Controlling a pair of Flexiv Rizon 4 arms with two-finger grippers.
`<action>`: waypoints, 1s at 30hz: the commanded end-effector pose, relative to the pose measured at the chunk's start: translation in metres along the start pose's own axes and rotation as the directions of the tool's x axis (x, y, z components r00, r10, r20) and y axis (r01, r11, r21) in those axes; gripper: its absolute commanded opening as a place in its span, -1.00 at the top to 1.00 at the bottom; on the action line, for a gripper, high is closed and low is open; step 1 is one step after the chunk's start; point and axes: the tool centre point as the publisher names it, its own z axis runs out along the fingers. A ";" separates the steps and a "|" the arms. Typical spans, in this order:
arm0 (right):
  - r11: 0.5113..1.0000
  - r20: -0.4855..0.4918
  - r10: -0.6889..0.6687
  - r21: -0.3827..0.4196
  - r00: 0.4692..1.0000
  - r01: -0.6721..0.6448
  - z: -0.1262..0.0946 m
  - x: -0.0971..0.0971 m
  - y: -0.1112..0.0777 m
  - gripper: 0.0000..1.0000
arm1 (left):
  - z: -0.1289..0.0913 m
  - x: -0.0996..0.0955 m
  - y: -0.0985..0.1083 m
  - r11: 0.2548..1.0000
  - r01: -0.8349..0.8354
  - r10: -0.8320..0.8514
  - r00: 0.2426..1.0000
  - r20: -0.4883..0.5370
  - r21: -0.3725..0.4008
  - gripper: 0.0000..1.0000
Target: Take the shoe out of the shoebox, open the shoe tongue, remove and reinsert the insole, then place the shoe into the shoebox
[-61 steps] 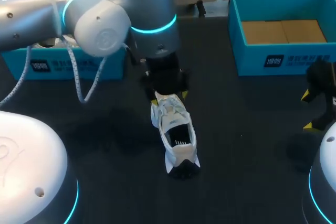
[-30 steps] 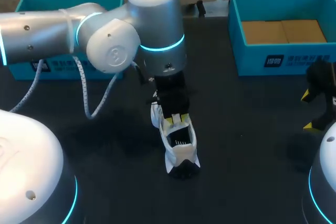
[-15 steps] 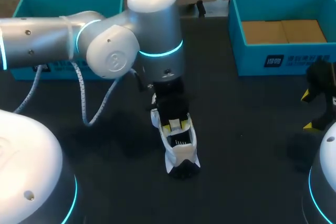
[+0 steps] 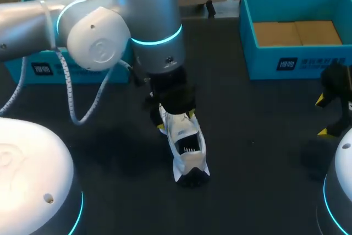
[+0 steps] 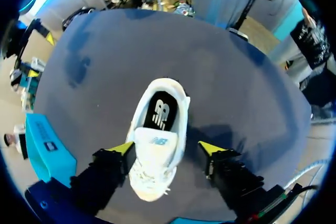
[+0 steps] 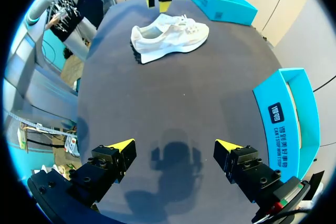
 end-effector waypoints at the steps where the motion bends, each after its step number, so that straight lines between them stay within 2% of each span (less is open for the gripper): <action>1: 1.000 0.002 0.001 0.003 1.000 -0.001 0.001 0.001 0.000 -1.00 | -0.011 0.010 -0.008 0.998 0.006 -0.005 1.000 0.011 -0.058 -1.00; 8: 1.000 0.002 0.001 0.003 1.000 -0.001 0.001 0.001 0.000 -1.00 | -0.011 0.010 -0.008 0.998 0.006 -0.005 1.000 0.011 -0.058 -1.00; 10: 1.000 0.002 0.001 0.003 1.000 -0.001 0.001 0.001 0.000 -1.00 | -0.009 0.013 -0.015 0.998 0.057 -0.057 0.998 0.007 -0.024 -1.00; 12: 1.000 0.002 0.001 0.003 1.000 -0.001 0.001 0.001 0.000 -1.00 | -0.007 0.011 -0.022 0.979 0.204 -0.204 0.979 -0.026 0.004 -1.00; 13: 1.000 0.002 0.001 0.003 1.000 -0.001 0.001 0.001 0.000 -1.00 | -0.008 0.010 -0.025 0.938 0.346 -0.345 0.937 -0.059 -0.006 -1.00; 14: 1.000 0.002 0.001 0.003 1.000 -0.001 0.001 0.001 0.000 -1.00 | -0.009 0.008 -0.026 0.867 0.495 -0.498 0.863 -0.087 -0.064 -1.00; 23: 1.000 0.002 0.001 0.003 1.000 -0.001 0.001 0.001 0.000 -1.00 | -0.009 0.008 -0.026 0.867 0.495 -0.498 0.863 -0.087 -0.064 -1.00; 24: 1.000 0.002 0.001 0.003 1.000 -0.001 0.001 0.001 0.000 -1.00 | 0.000 0.006 -0.028 0.846 0.529 -0.533 0.840 -0.098 -0.070 -1.00; 26: 1.000 0.002 0.001 0.003 1.000 -0.001 0.001 0.001 0.000 -1.00 | 0.004 0.008 -0.034 0.813 0.582 -0.576 0.809 -0.116 0.016 -1.00; 30: 1.000 0.002 0.001 0.003 1.000 -0.001 0.001 0.001 0.000 -1.00 | 0.012 0.009 -0.055 0.751 0.660 -0.659 0.749 -0.068 -0.010 -1.00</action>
